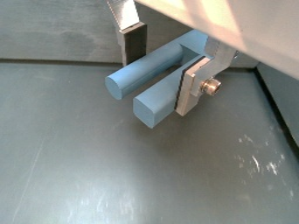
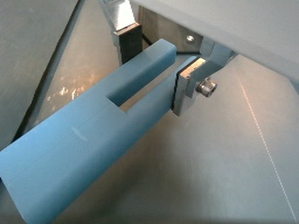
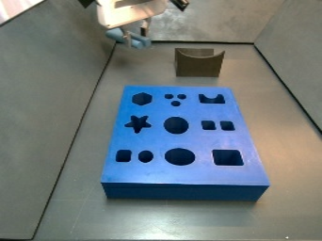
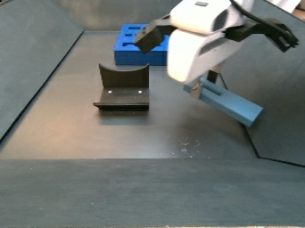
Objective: Pick up the square-circle object. Move up. Rotate the square-circle object. Place the square-circle object on the fixture. Regrasp the square-circle object. Move to above the board. Insert the square-circle object.
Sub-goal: Rotate the square-circle object.
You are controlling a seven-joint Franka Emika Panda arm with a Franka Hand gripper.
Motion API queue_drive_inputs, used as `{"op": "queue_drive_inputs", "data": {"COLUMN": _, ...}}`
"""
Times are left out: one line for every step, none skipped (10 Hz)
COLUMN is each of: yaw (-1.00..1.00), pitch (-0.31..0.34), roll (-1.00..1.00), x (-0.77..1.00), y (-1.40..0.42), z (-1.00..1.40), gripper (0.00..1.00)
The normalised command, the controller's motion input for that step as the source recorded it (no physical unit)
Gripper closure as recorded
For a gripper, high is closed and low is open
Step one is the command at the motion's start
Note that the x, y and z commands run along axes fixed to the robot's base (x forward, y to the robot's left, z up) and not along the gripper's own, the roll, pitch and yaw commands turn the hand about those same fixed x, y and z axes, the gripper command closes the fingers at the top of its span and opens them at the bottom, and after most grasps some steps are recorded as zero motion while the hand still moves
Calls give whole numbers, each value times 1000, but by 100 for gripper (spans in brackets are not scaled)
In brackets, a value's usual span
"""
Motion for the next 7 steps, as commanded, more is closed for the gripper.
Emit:
{"op": "queue_drive_inputs", "data": {"yaw": -1000, "pitch": 0, "roll": 0, "x": 0, "y": 0, "z": 0, "gripper": 100}}
{"op": "queue_drive_inputs", "data": {"yaw": -1000, "pitch": 1, "roll": 0, "x": 24, "y": 7, "z": -11, "gripper": 100}}
{"op": "queue_drive_inputs", "data": {"yaw": -1000, "pitch": 2, "roll": 0, "x": 23, "y": 12, "z": -15, "gripper": 100}}
{"op": "queue_drive_inputs", "data": {"yaw": -1000, "pitch": 2, "roll": 0, "x": 19, "y": 13, "z": -18, "gripper": 100}}
{"op": "queue_drive_inputs", "data": {"yaw": -1000, "pitch": 2, "roll": 0, "x": 15, "y": 13, "z": -19, "gripper": 100}}
{"op": "queue_drive_inputs", "data": {"yaw": -1000, "pitch": 2, "roll": 0, "x": 14, "y": 14, "z": -19, "gripper": 100}}
{"op": "queue_drive_inputs", "data": {"yaw": -1000, "pitch": 2, "roll": 0, "x": 14, "y": 15, "z": -20, "gripper": 100}}
